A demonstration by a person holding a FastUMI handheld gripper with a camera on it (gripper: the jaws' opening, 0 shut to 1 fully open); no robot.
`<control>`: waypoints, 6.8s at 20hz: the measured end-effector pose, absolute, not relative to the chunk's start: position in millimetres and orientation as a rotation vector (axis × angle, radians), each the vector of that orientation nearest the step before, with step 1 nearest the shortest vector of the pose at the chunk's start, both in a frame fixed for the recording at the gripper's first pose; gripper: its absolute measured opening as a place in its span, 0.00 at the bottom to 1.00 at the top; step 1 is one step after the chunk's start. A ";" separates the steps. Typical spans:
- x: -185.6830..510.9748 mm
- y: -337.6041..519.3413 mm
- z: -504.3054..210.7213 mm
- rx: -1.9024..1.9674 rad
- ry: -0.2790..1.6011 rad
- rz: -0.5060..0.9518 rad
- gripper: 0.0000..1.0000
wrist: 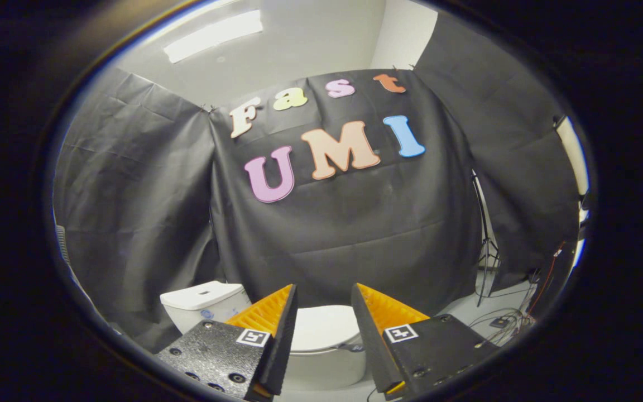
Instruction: Open the toilet lid.
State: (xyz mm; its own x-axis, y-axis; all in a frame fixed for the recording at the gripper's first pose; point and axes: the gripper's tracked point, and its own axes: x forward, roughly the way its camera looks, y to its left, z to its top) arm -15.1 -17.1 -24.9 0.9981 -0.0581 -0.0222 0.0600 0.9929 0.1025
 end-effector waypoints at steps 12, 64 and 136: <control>37.7 -55.2 -54.8 0.664 -0.017 -0.224 0.60; 223.5 57.2 -92.3 0.763 0.197 -0.062 0.06; 239.2 233.0 123.4 -0.042 -0.068 0.179 0.88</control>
State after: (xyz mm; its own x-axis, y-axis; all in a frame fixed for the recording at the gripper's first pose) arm 239.2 233.0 123.4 0.9816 0.1796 0.0643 -0.1768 0.9831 -0.0475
